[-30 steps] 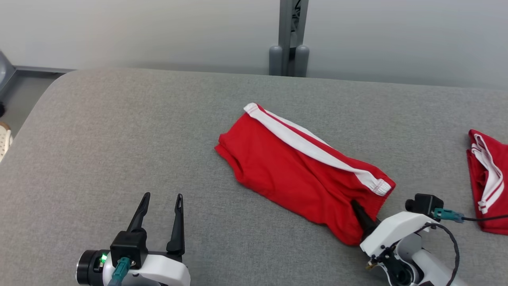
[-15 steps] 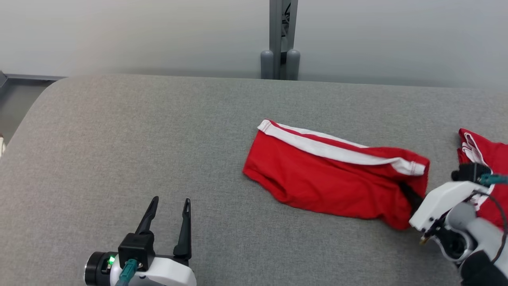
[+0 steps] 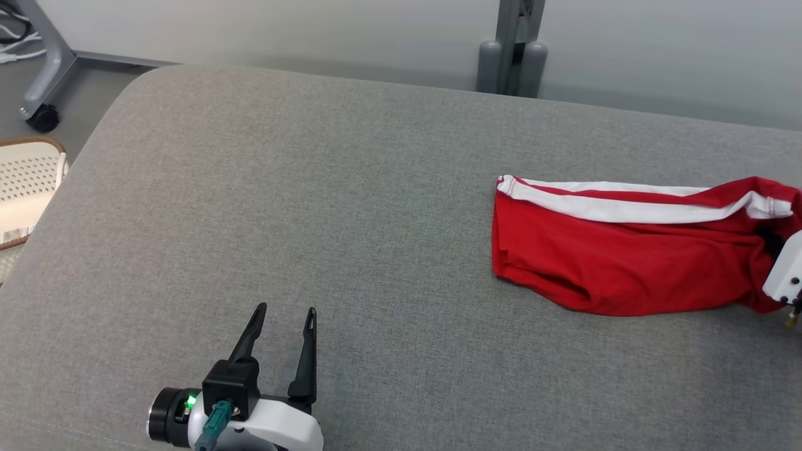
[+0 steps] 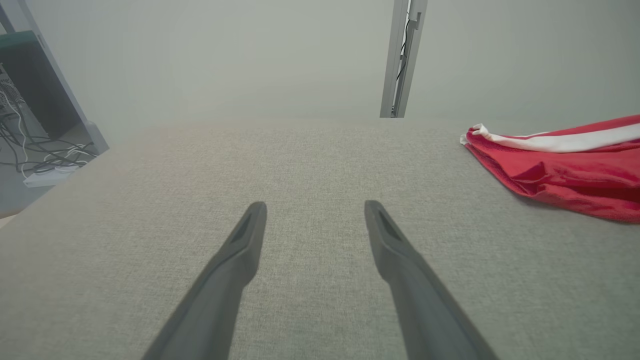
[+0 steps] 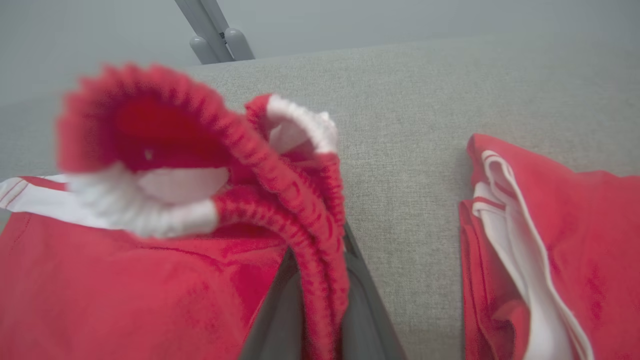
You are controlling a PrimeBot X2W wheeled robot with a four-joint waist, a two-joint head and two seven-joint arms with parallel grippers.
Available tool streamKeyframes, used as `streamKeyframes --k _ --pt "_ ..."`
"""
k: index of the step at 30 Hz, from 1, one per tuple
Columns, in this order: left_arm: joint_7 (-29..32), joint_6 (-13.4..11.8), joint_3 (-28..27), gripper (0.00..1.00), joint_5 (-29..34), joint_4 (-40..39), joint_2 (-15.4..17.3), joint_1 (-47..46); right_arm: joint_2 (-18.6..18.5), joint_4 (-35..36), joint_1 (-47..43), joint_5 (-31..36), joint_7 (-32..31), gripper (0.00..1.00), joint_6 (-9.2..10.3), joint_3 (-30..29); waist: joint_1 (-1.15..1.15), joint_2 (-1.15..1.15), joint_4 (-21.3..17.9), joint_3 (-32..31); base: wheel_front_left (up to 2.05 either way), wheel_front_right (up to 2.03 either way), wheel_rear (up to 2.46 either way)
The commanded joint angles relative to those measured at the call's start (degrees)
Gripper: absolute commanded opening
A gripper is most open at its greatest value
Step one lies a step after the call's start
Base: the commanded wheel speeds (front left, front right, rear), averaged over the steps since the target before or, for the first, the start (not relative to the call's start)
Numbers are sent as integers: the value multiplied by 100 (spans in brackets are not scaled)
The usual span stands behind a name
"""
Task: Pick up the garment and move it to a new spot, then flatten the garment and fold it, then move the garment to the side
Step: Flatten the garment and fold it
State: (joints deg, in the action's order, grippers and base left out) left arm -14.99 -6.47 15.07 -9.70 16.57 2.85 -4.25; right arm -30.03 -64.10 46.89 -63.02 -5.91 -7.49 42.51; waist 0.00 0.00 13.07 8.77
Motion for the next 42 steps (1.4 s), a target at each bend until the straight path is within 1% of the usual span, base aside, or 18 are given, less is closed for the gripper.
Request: streamKeyframes --k 1,7,11,15,20,28,34,42 --pt "-17 -35 16 100 -33 -16 17 -122 6 -78 101 39 -30 0 -1 34 0 0 51 32 0 0 0" --pt "-17 -75 32 100 -34 42 17 -118 185 -208 237 56 -208 0 -1 224 0 0 20 -78 0 0 0" --pt "-17 -56 5 100 0 74 18 -72 474 -253 285 -42 -466 0 -1 342 0 0 -52 -234 0 0 0" --pt "-17 -37 13 100 -29 106 17 -7 668 -172 312 -166 -754 0 -1 403 0 0 -91 -367 0 0 0" --pt "-17 -40 66 100 -101 117 19 51 886 135 320 -362 -980 0 -1 481 0 0 -37 -499 0 0 0" --pt "-17 -34 69 100 -176 131 17 125 1067 473 350 -664 -1210 0 -1 549 0 0 256 -526 0 0 0" --pt "-17 -87 156 100 -246 78 17 76 1136 438 381 -736 -1248 0 -1 665 0 0 549 -349 0 0 0" --pt "-17 -172 319 100 -378 43 15 5 1150 272 392 -877 -1139 0 -1 660 0 0 922 -95 0 0 0"
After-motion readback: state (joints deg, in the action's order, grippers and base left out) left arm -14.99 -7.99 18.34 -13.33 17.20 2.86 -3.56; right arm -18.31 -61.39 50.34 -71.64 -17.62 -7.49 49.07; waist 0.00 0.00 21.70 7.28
